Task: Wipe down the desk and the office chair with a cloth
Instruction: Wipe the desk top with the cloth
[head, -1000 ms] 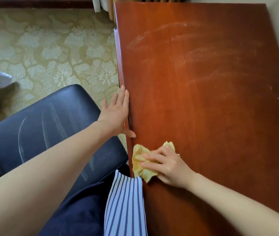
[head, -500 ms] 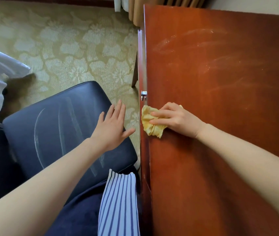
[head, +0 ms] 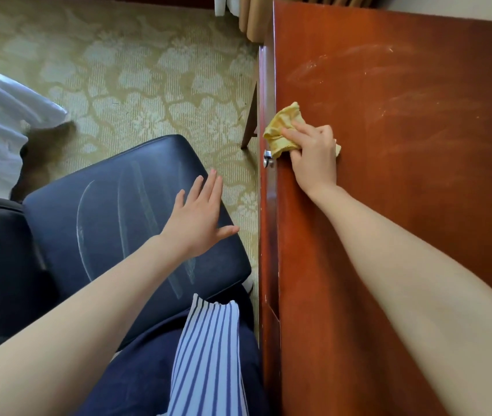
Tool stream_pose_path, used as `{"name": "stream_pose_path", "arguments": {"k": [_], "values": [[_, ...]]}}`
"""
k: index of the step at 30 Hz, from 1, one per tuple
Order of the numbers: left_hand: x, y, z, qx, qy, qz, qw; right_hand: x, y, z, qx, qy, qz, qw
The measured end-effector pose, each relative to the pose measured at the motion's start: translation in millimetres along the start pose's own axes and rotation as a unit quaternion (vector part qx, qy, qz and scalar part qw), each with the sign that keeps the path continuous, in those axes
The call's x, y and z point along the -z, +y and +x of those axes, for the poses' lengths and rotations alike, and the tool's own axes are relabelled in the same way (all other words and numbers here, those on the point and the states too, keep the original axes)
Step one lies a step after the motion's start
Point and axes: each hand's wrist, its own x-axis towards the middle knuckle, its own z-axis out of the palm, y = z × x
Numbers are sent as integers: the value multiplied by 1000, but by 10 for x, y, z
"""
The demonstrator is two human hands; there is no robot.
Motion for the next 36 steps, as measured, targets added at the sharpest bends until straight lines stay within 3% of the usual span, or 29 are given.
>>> {"name": "stream_pose_path", "arguments": {"k": [10,17,23,31,36], "values": [[21,230,33,-39,-19,-7,999,303,75,-1450,158,-73,58,983],[77,682,214,-84,-32,40,995,430,240,-2597,303,-209,64,927],[58,1112,367,-62,-74,160,982,582,577,-2551,401,-136,0,906],[-14,1284,400,-43,-68,224,971,933,1202,-1626,272,-17,-70,960],[-51,1313,423,-40,-60,237,969,1089,1554,-1044,65,14,-83,994]]}}
